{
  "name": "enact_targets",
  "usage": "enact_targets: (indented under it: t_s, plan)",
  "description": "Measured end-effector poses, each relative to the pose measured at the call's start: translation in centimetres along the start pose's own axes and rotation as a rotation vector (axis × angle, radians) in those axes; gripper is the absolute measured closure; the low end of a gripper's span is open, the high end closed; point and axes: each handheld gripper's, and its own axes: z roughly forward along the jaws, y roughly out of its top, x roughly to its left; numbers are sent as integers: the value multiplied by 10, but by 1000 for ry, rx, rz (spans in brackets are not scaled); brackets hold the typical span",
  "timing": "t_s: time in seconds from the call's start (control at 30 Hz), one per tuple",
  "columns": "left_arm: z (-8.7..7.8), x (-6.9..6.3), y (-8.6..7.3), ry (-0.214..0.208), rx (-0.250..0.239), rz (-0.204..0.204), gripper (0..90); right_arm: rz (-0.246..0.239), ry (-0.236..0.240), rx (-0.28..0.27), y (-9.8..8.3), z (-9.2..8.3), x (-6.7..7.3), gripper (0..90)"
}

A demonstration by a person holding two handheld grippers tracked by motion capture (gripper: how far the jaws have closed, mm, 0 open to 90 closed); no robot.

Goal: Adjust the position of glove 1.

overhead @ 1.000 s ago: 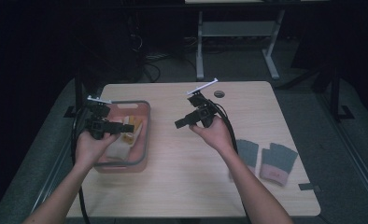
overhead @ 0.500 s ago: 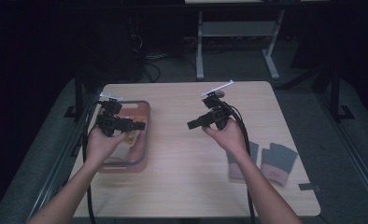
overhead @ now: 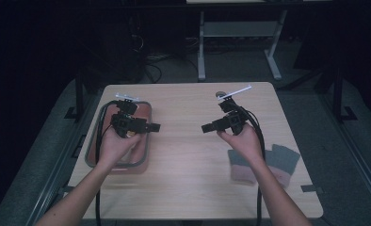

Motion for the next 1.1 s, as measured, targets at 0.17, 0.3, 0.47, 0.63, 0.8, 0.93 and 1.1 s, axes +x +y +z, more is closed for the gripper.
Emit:
enact_targets:
  t_s: [0.17,0.3,0.47,0.63,0.8,0.93,1.1]
  plan:
    - [6,-8,2,-12,-5,8,274,8,-13,-2,-7,-8,-7,397]
    - [9,-14,2,-21,-9,21,266,18,-26,-3,-12,-14,-11,394]
    - [16,-26,4,-38,-6,42,259,26,-41,-10,-22,-22,-18,388]
    - [21,-34,6,-48,-9,60,259,20,-65,-11,-28,-29,-23,382]
    - [28,-43,7,-60,-10,65,257,29,-80,-14,-36,-37,-28,381]
    - [33,-49,7,-66,-9,77,255,41,-89,-20,-43,-42,-32,378]
    - [39,-60,8,-72,-16,90,255,45,-107,-17,-53,-49,-37,378]
